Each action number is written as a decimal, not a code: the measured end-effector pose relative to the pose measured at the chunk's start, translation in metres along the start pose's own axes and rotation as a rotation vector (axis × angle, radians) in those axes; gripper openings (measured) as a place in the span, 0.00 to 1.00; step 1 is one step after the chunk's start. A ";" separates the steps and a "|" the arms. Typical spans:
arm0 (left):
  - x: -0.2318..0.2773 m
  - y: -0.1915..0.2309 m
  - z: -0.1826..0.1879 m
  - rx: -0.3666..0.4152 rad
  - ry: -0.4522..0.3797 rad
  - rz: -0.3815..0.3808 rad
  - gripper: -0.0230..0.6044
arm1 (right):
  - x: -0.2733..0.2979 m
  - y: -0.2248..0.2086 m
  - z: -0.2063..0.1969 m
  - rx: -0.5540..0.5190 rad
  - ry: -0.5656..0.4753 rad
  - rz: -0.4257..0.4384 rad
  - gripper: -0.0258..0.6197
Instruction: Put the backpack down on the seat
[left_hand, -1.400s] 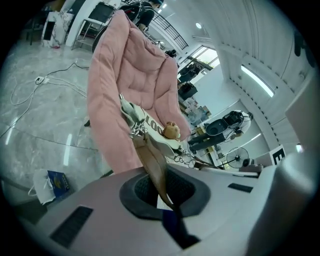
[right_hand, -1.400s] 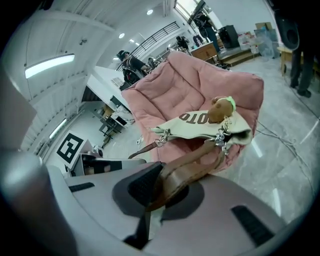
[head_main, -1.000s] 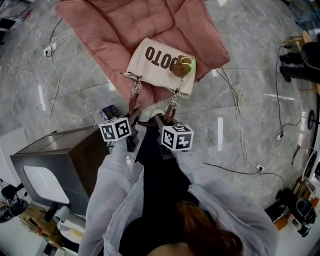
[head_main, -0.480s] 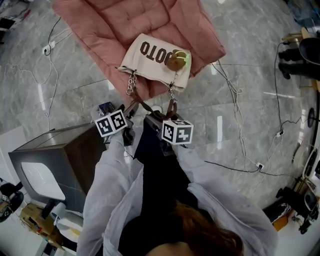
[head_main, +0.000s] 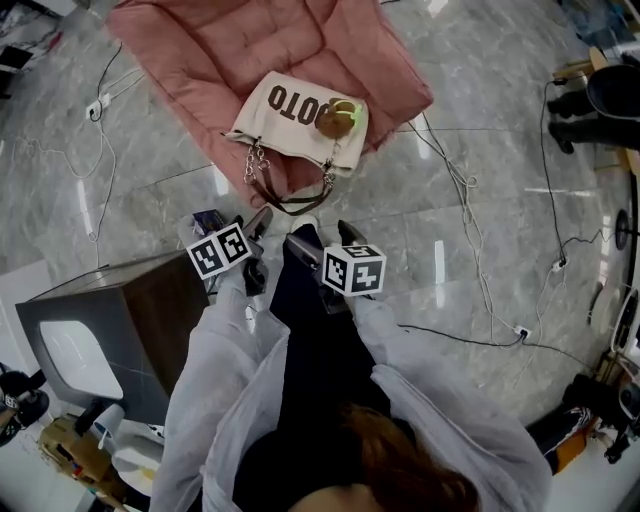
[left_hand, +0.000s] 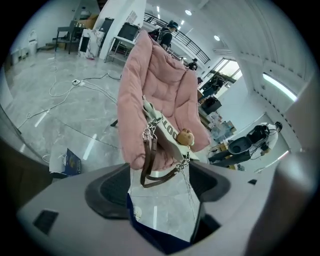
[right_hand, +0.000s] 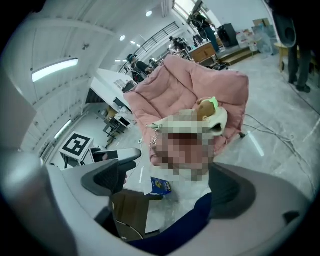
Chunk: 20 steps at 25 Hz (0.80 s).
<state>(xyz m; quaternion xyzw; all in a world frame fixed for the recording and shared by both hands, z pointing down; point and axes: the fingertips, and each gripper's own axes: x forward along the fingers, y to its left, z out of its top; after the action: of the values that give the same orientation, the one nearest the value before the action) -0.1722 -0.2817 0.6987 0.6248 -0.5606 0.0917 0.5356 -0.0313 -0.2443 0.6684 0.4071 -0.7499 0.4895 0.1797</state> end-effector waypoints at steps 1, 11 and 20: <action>-0.002 -0.004 -0.002 0.004 -0.001 -0.012 0.63 | -0.004 0.001 0.002 -0.004 -0.017 0.007 0.91; -0.030 -0.048 -0.004 0.123 -0.031 -0.055 0.62 | -0.038 0.016 0.030 -0.059 -0.080 0.061 0.94; -0.062 -0.095 0.031 0.273 -0.177 -0.066 0.30 | -0.070 0.036 0.065 -0.104 -0.176 0.108 0.84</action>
<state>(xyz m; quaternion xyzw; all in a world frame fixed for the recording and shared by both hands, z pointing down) -0.1333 -0.2869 0.5876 0.7154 -0.5672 0.0939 0.3971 -0.0088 -0.2639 0.5708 0.3976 -0.8080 0.4214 0.1074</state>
